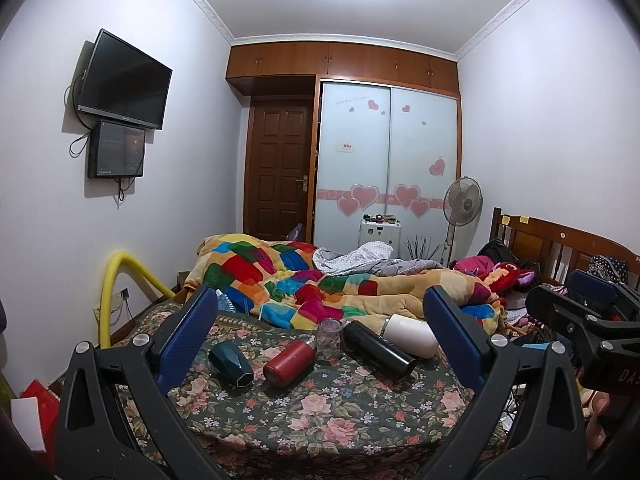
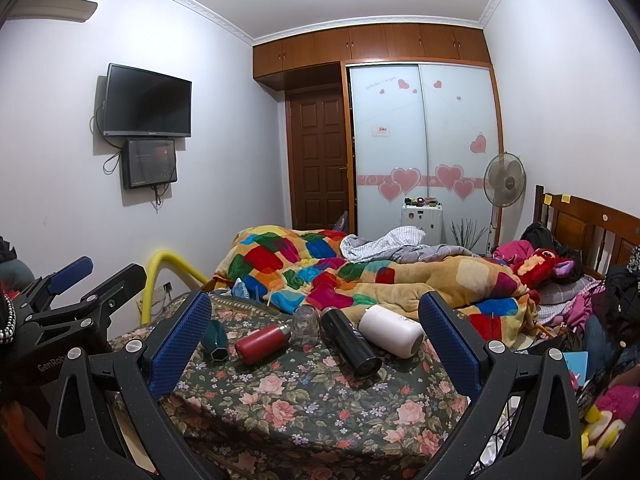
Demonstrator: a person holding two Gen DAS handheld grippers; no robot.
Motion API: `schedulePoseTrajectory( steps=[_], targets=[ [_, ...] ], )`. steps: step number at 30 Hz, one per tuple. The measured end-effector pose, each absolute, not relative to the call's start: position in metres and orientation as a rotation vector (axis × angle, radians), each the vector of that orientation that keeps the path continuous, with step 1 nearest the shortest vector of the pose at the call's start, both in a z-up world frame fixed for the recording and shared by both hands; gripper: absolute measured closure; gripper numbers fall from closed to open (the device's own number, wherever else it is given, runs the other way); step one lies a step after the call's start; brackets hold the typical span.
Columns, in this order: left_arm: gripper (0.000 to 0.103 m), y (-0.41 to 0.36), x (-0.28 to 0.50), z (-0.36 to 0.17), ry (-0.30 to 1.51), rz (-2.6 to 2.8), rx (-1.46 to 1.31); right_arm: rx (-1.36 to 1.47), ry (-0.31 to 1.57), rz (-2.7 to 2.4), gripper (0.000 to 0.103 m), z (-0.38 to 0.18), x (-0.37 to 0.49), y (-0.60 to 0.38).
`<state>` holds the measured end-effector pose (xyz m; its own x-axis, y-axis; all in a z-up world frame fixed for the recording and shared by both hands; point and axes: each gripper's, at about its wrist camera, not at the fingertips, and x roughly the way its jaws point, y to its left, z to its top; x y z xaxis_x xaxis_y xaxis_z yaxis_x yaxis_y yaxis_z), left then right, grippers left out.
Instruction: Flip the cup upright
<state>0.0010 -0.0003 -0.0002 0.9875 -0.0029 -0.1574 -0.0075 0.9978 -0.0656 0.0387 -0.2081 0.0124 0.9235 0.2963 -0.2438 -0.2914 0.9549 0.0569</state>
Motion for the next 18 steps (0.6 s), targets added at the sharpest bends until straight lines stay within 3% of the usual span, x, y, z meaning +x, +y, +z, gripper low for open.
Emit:
schedulePoseTrajectory(
  steps=[18],
  targets=[
    [0.0, 0.001, 0.008, -0.007, 0.179, 0.009, -0.068, 0.027, 0.287, 0.296, 0.0, 0.004, 0.051, -0.21]
  ],
)
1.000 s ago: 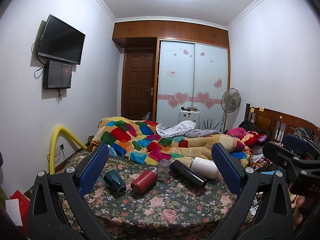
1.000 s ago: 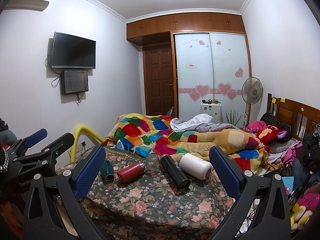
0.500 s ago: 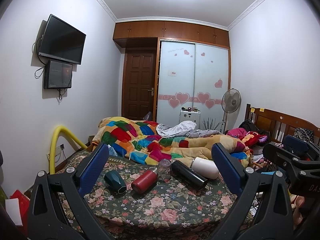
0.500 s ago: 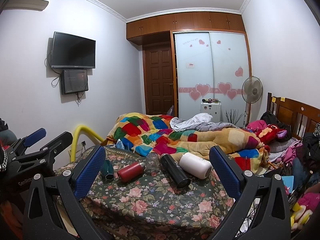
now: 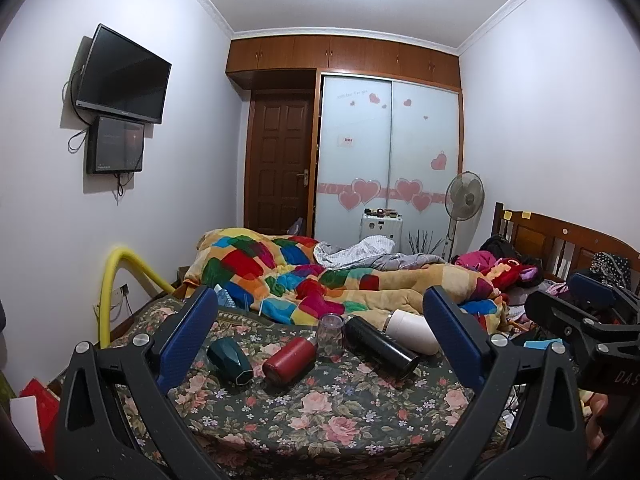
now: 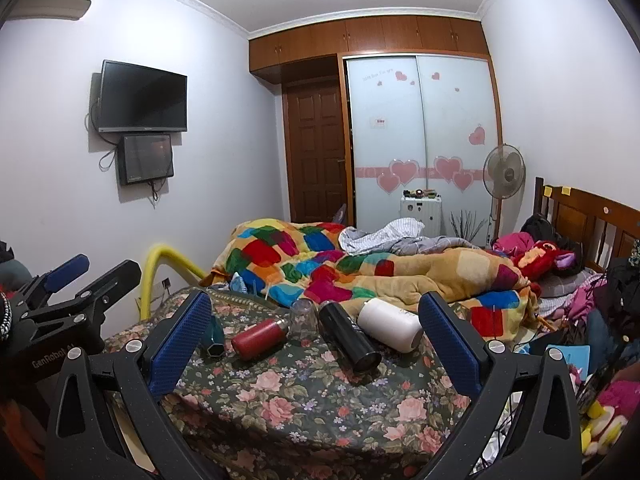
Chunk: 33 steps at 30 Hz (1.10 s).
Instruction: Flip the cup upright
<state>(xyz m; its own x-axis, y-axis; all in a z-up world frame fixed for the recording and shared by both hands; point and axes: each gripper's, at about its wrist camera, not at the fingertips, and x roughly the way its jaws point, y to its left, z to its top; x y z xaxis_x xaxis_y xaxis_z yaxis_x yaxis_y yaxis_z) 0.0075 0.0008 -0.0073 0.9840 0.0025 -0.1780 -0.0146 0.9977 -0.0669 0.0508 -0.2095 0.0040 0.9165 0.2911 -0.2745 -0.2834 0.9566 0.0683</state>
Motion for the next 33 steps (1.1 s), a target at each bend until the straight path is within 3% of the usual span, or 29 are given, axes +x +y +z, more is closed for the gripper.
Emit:
schedulePoseTrajectory(
  steps=[10, 25, 33],
  targets=[
    [0.0, 0.007, 0.071, -0.034, 0.319, 0.033, -0.075, 0.036, 0.365, 0.272, 0.0, -0.016, 0.084, -0.218],
    [0.0, 0.032, 0.28, -0.164, 0.841, -0.084, 0.09, 0.076, 0.562, 0.2, 0.0, -0.062, 0.16, -0.241],
    [0.018, 0.041, 0.361, -0.23, 1.067, -0.178, 0.189, 0.079, 0.648, 0.178, 0.0, -0.084, 0.188, -0.241]
  ],
)
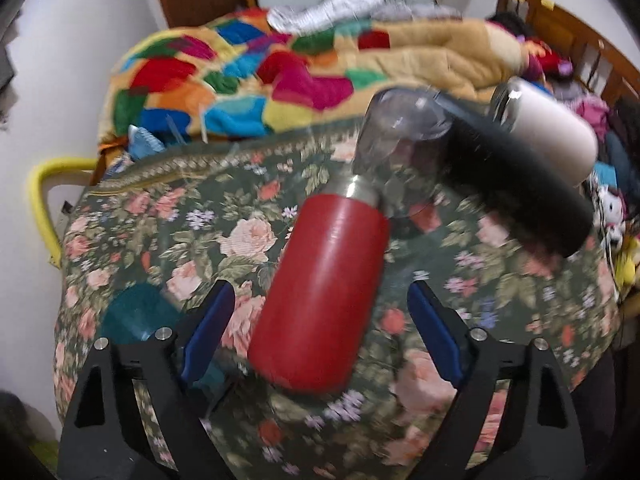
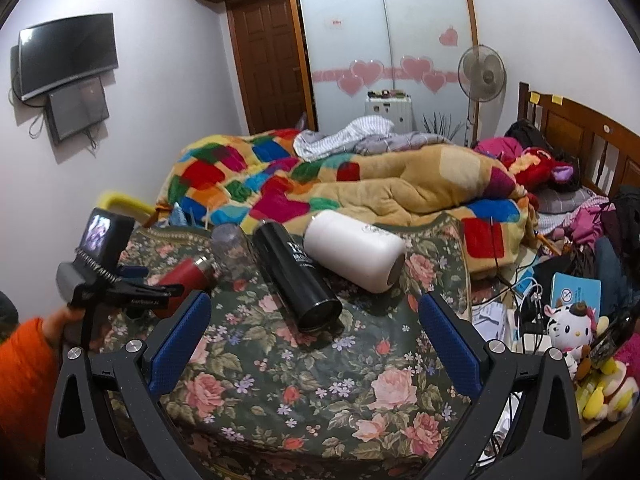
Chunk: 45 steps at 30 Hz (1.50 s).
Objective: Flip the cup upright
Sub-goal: 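Move the left tool to the lying red thermos and close on it, then lift the red thermos off the bedspread with the left tool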
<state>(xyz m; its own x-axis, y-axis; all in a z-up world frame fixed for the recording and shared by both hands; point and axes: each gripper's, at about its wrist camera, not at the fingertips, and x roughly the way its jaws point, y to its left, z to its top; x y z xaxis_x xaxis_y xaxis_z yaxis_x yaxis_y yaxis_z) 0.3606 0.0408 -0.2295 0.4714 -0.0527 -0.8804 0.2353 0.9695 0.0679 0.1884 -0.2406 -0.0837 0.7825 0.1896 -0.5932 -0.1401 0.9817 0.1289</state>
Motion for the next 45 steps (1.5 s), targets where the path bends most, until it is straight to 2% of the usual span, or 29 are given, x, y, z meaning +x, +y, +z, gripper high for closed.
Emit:
schedulePoseTrajectory(
  steps=[2, 4, 8, 14, 19, 26, 36, 45],
  targets=[
    [0.025, 0.044, 0.372, -0.24, 1.117, -0.203, 0.182, 0.075, 0.66, 0.178, 0.0, -0.088, 0.193, -0.24],
    [0.028, 0.047, 0.38, -0.249, 1.161, -0.241, 0.15, 0.071, 0.672, 0.178, 0.0, -0.091, 0.196, -0.238],
    [0.029, 0.046, 0.389, -0.261, 1.195, -0.257, 0.148, 0.072, 0.68, 0.187, 0.0, -0.093, 0.202, -0.237],
    [0.037, 0.043, 0.393, -0.271, 1.211, -0.254, 0.134, 0.066, 0.679, 0.196, 0.0, -0.094, 0.205, -0.231],
    [0.038, 0.041, 0.39, -0.27, 1.204, -0.223, 0.143, 0.057, 0.676, 0.197, 0.0, -0.092, 0.202, -0.23],
    [0.042, 0.03, 0.358, -0.244, 1.145, -0.219, 0.14, 0.062, 0.666, 0.198, 0.0, -0.087, 0.196, -0.232],
    [0.042, 0.01, 0.314, -0.193, 1.035, -0.27, 0.132, 0.06, 0.622, 0.206, 0.0, -0.075, 0.175, -0.232],
    [0.042, -0.037, 0.277, -0.157, 0.924, -0.354, 0.171, 0.056, 0.583, 0.205, 0.0, -0.066, 0.157, -0.236]
  ],
)
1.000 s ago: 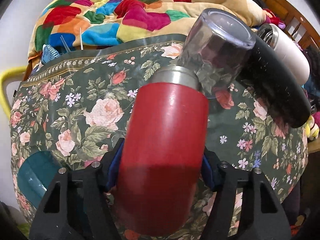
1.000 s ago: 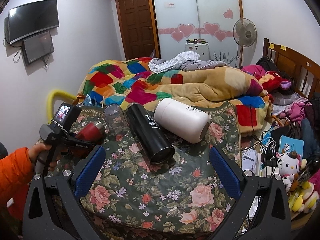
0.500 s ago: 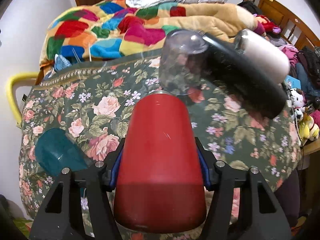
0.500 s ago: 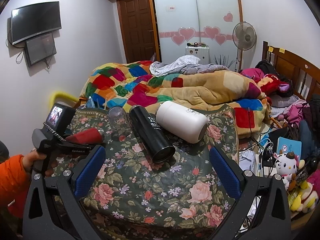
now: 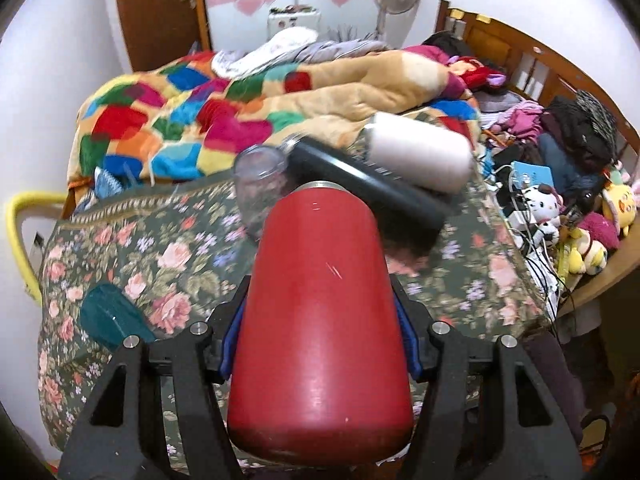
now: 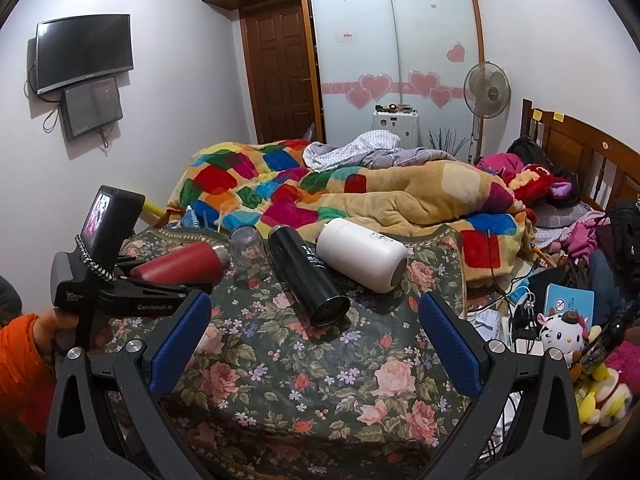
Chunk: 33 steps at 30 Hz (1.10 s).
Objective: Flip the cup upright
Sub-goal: 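Lift the red thermos off the bedspread with the left tool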
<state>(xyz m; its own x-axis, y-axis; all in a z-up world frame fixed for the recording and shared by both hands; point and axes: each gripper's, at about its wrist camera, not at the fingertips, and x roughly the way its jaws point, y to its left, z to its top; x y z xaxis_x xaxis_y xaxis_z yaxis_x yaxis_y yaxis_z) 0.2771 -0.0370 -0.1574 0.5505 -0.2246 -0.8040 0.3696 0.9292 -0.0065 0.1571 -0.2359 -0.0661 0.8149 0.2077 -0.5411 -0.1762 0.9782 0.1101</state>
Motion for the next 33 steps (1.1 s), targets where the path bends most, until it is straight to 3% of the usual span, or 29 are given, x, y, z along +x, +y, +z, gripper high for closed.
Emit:
schedulePoseTrajectory(
  steps=[8, 17, 33],
  targets=[
    [0.042, -0.077, 0.26, -0.166, 0.884, -0.393, 0.197, 0.052, 0.583, 0.205, 0.0, -0.067, 0.148, -0.242],
    [0.042, -0.105, 0.26, -0.217, 0.969, -0.387, 0.175, 0.038, 0.614, 0.197, 0.0, -0.079, 0.146, -0.246],
    [0.042, -0.111, 0.263, -0.26, 1.016, -0.368, 0.156, 0.034, 0.698, 0.173, 0.0, -0.102, 0.159, -0.253]
  ],
)
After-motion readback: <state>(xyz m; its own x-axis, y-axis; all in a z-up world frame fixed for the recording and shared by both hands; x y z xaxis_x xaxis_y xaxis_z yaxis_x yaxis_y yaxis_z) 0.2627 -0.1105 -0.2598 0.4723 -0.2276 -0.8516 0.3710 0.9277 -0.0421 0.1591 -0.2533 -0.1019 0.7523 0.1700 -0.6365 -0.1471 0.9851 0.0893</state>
